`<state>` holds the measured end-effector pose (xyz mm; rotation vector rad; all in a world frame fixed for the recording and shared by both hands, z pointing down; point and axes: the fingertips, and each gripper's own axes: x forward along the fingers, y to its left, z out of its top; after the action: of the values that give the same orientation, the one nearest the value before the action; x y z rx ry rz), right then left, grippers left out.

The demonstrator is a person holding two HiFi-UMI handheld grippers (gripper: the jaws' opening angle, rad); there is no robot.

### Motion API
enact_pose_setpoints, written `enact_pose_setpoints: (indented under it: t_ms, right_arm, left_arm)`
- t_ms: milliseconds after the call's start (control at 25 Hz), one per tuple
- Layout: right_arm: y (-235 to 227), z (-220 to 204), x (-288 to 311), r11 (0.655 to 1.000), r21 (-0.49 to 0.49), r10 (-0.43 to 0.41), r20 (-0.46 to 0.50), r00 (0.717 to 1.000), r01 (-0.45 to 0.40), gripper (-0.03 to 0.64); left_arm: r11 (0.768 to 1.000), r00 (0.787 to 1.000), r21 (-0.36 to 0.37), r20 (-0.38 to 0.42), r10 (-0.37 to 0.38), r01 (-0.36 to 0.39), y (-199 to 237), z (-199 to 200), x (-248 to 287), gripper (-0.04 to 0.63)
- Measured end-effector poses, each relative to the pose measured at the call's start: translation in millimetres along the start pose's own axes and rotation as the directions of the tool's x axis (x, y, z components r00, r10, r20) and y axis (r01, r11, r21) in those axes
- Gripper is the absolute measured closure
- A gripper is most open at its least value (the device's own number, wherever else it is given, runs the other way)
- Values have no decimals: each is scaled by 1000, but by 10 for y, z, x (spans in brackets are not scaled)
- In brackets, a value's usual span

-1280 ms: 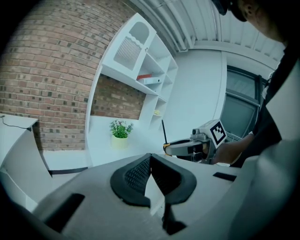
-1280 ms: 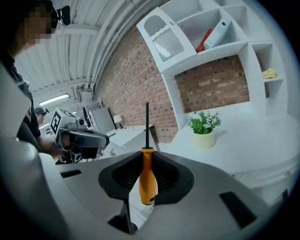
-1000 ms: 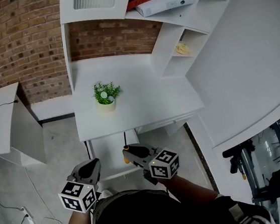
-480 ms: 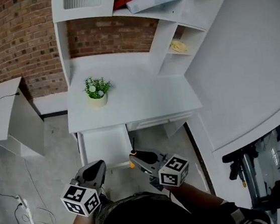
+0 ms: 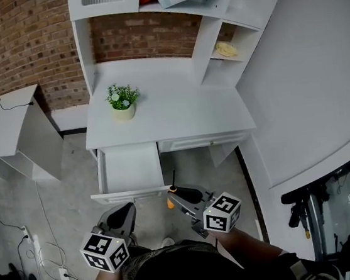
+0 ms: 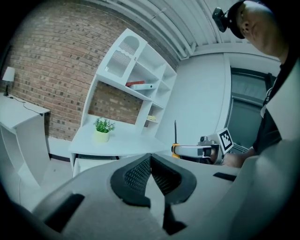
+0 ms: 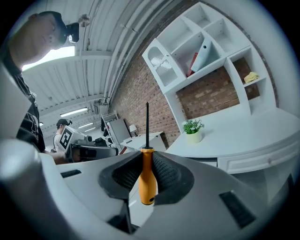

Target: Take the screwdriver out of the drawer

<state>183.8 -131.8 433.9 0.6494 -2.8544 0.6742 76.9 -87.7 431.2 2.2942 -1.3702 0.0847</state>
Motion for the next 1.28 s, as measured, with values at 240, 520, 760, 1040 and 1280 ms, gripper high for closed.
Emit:
enact_pose_setpoints:
  t_ms: [240, 520, 760, 1040, 1280]
  right_arm:
    - [159, 40, -29, 1000, -7, 26, 16, 1000, -26, 543]
    - [326, 61, 8, 1000, -13, 5, 38, 999, -4, 543]
    - [467, 53, 124, 999, 14, -51, 59, 997, 51, 543]
    - [641, 65, 270, 994, 27, -110, 93, 990, 108, 543]
    - [765, 47, 335, 991, 28, -136, 100, 986, 134, 543]
  left_arm:
    - [999, 998, 1, 4, 55, -55, -45, 2, -231, 577]
    - [999, 1000, 32, 10, 12, -12, -32, 125, -274, 577]
    - [997, 999, 60, -4, -48, 48, 90, 243, -393, 577]
    - [993, 995, 72, -20, -93, 94, 302, 256, -556, 577]
    - [990, 993, 73, -29, -118, 120, 409, 238, -646, 577]
